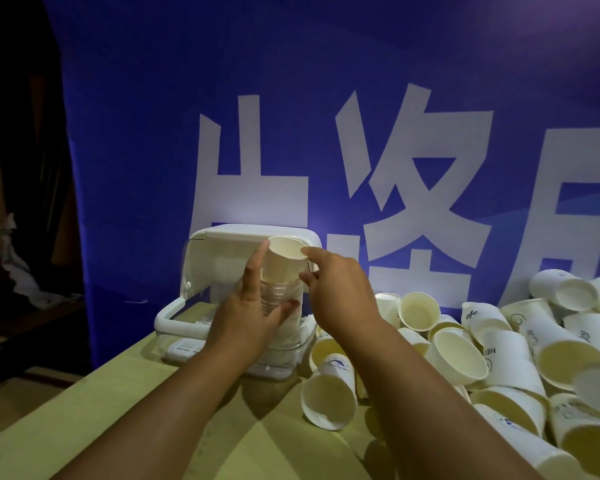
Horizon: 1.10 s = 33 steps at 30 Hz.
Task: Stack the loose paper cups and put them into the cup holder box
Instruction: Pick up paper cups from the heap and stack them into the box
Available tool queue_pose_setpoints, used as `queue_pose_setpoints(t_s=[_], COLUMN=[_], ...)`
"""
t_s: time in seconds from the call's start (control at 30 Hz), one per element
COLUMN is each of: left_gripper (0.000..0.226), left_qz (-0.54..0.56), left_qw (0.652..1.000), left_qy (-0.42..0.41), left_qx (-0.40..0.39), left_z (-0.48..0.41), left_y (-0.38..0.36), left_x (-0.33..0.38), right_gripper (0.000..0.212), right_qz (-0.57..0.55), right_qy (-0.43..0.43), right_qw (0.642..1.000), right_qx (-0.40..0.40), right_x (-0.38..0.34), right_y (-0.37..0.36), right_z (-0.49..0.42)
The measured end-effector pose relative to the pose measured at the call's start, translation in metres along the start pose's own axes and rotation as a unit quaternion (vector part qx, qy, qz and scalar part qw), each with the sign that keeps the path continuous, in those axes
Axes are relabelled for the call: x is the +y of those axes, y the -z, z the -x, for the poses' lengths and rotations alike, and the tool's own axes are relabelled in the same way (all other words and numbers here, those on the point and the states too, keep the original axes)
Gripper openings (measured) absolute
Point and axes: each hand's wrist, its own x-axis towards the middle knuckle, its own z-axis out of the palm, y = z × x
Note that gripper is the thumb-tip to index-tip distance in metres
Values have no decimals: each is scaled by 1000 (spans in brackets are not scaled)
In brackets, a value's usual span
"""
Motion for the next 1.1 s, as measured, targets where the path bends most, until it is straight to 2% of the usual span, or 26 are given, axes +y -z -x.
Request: queue_pose_setpoints(t_s=[0.1,0.23,0.4,0.47,0.57,0.7,0.8,0.93,1.1], left_gripper=[97,68,47,41,41,37,26,19,15], left_qz=[12,35,41,41,-2,-50,-21,11,56], left_qw=[1000,998,997,998,999,997,999,997,988], left_qy=[20,44,58,48,37,-14,-36,-55,-36], left_qx=[-20,-28,-25,-18,16,55,23,-57,-140], left_z=[-1,-3,-4,-2,3,12,21,27,25], left_y=[-2,-2,3,4,8,15,15,4,-28], left_x=[-5,-13,-18,-16,-10,13,43,82,133], right_gripper=[41,45,55,52,41,15,11,13,7], right_qz=[22,44,42,22,-17,-12,-1,46,162], right_qy=[-9,-19,11,7,-45,-85,-105,-126,-132], right_qw=[999,991,987,989,995,996,994,991,977], right_qx=[-43,-126,-156,-146,-83,-12,6,0,-33], right_x=[4,7,9,11,13,23,35,59,106], right_y=[-6,-19,-22,-20,-7,22,45,78,132], right_z=[2,3,1,1,0,7,20,37,51])
